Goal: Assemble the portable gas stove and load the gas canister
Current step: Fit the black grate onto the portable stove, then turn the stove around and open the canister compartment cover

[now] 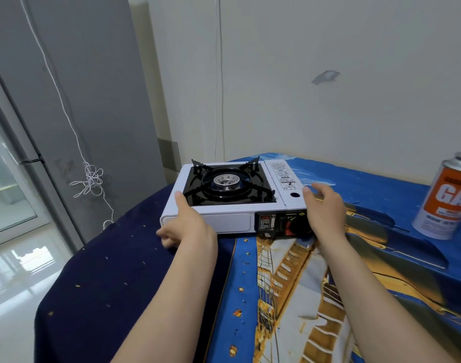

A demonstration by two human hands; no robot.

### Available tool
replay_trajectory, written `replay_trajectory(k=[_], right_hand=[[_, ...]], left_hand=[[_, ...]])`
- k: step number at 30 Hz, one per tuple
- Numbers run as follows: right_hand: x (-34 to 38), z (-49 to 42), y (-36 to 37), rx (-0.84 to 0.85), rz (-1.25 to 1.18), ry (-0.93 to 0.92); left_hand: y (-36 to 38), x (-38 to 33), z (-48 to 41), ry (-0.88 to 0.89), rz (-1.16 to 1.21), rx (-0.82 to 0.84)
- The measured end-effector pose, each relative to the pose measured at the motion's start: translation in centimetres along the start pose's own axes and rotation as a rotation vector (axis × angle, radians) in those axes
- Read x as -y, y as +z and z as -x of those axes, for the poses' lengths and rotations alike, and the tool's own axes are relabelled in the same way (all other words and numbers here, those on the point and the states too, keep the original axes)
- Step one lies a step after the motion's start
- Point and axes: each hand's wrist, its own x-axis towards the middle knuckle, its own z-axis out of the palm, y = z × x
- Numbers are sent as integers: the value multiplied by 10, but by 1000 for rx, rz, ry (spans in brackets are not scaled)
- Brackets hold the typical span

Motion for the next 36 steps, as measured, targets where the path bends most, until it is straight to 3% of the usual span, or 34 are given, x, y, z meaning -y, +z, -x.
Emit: replay_trajectory(k=[6,9,12,18,25,36], right_hand=[[-10,0,-3,177,-378,355],[-13,0,-2,234,-491,422],[-15,-1,-1,270,-557,437],[-19,-6,-4,348,-578,451],[-16,-9,-14,450,-547,460],[-17,-6,-29,739,-405,456]], left_hand=[[11,27,29,-132,35,225],[17,35,45,-144,84,191],[20,51,46,-80,133,266],[20,56,47,-86,175,319],[13,50,33,-74,41,416],[13,36,-6,-90,-28,589]])
